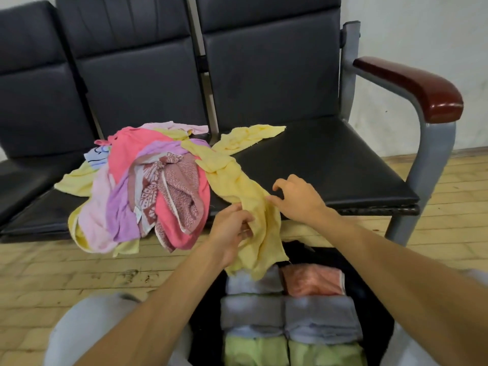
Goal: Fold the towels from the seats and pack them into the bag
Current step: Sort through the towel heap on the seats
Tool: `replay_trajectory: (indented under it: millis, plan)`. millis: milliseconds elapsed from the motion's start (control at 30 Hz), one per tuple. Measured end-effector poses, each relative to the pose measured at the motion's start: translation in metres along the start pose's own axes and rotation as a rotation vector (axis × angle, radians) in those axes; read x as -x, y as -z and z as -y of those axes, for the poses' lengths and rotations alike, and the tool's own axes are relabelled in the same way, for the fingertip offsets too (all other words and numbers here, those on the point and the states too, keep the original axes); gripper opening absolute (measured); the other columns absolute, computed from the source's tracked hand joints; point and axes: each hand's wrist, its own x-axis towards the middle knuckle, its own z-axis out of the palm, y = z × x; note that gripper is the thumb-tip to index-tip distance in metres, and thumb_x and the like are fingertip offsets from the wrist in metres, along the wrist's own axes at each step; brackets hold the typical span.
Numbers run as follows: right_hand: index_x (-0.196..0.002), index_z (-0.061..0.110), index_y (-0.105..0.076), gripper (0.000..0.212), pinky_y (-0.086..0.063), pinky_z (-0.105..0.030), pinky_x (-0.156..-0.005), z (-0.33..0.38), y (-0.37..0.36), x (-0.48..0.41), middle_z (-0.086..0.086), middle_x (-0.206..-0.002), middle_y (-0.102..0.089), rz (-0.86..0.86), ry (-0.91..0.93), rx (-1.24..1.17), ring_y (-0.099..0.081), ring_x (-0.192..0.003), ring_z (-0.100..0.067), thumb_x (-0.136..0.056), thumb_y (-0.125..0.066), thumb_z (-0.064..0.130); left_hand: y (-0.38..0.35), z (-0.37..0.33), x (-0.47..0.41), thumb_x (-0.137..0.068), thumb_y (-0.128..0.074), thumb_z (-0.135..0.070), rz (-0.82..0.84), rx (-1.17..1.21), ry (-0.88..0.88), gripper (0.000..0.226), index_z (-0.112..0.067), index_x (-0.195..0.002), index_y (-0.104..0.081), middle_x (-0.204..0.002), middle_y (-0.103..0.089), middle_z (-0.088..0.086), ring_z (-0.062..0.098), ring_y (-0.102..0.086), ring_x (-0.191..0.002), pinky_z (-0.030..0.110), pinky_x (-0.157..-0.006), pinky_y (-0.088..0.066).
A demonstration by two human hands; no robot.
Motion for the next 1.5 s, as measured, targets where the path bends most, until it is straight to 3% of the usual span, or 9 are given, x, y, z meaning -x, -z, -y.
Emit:
replay_trajectory:
  millis: [267,400,567,733,867,967,1067,1200,1500]
  plan:
    - [-0.097,0.017,-0.064,0.01,-0.052,-0.037,-0.086,0.019,-0.012,-0.009,-0.001,-0.099,-0.062,-0.053,-0.048,-0.089,-0.059,-0.09,-0.017,-0.093,-0.059,0.024,0.017,0.0,0.002,-0.09,-0.064,-0.03,-0.051,-0.07,0.066,0.029,-0.005,-0.102,-0.069,-0.093,-0.074,0.008,0.021,-0.068,-0.075,0.034,-0.073,-0.053]
    - [-0.083,0.017,-0.063,0.004,-0.046,-0.023,-0.063,0.01,0.004,0.002,0.004,-0.085,-0.062,-0.06,-0.2,-0.526,-0.057,-0.078,-0.009,-0.085,-0.067,0.017,0.037,0.002,0.006,-0.089,-0.063,-0.015,-0.16,-0.127,-0.023,0.008,-0.007,-0.087,-0.066,-0.082,-0.066,0.01,0.019,-0.063,-0.068,0.022,-0.06,-0.049]
    - [-0.087,0.014,-0.069,0.011,-0.055,-0.034,-0.074,-0.005,0.022,0.027,-0.002,-0.092,-0.065,0.013,-0.277,-0.85,-0.06,-0.087,-0.017,-0.083,-0.062,0.006,0.059,-0.002,0.012,-0.079,-0.056,0.008,-0.207,-0.093,-0.025,0.018,-0.01,-0.079,-0.054,-0.078,-0.056,0.01,0.02,-0.054,-0.072,0.031,-0.064,-0.044]
    - [-0.092,0.011,-0.077,0.021,-0.051,-0.051,-0.092,-0.024,0.038,0.054,-0.014,-0.102,-0.07,0.225,-0.346,-0.719,-0.065,-0.096,-0.023,-0.084,-0.062,0.024,0.07,-0.002,0.027,-0.079,-0.057,-0.005,-0.03,0.038,0.163,0.006,-0.006,-0.085,-0.057,-0.079,-0.057,0.014,0.021,-0.056,-0.064,0.03,-0.058,-0.046]
    - [-0.082,0.014,-0.078,0.022,-0.053,-0.032,-0.079,-0.036,0.049,0.08,0.003,-0.087,-0.073,0.432,-0.25,-0.497,-0.067,-0.087,-0.014,-0.087,-0.071,0.034,0.067,0.009,0.036,-0.093,-0.053,-0.01,0.166,-0.042,0.308,0.035,-0.014,-0.059,-0.06,-0.06,-0.055,0.002,0.013,-0.054,-0.052,0.025,-0.054,-0.047]
    - [-0.071,0.01,-0.074,0.024,-0.043,-0.027,-0.066,-0.042,0.047,0.093,-0.004,-0.07,-0.062,0.553,-0.197,-0.287,-0.056,-0.074,-0.018,-0.09,-0.069,0.025,0.065,0.018,0.039,-0.086,-0.065,-0.001,0.228,-0.135,0.367,0.008,0.001,-0.079,-0.067,-0.073,-0.065,0.012,0.017,-0.063,-0.059,0.028,-0.057,-0.055]
    - [-0.083,0.005,-0.073,0.023,-0.045,-0.027,-0.066,-0.045,0.049,0.095,-0.015,-0.076,-0.06,0.431,-0.271,-0.406,-0.056,-0.074,-0.019,-0.094,-0.064,0.022,0.065,0.018,0.041,-0.083,-0.072,-0.005,0.235,-0.281,0.331,0.023,0.007,-0.102,-0.066,-0.093,-0.062,0.019,0.025,-0.062,-0.081,0.04,-0.08,-0.054]
    - [-0.086,0.011,-0.07,0.023,-0.052,-0.031,-0.079,-0.043,0.058,0.095,-0.008,-0.094,-0.066,0.259,-0.283,-0.603,-0.062,-0.092,-0.021,-0.1,-0.053,0.016,0.065,0.001,0.044,-0.096,-0.056,-0.009,0.25,-0.314,0.139,0.023,-0.007,-0.116,-0.066,-0.084,-0.06,0.01,0.016,-0.059,-0.073,0.025,-0.063,-0.054]
    - [-0.098,0.009,-0.063,0.019,-0.054,-0.038,-0.078,-0.039,0.08,0.078,-0.009,-0.087,-0.067,-0.18,-0.459,-1.253,-0.066,-0.082,-0.024,-0.097,-0.047,0.017,0.08,-0.045,0.047,-0.093,-0.061,-0.01,-0.099,-0.207,-0.114,0.019,-0.02,-0.099,-0.075,-0.109,-0.068,0.02,0.025,-0.061,-0.084,0.033,-0.065,-0.05]
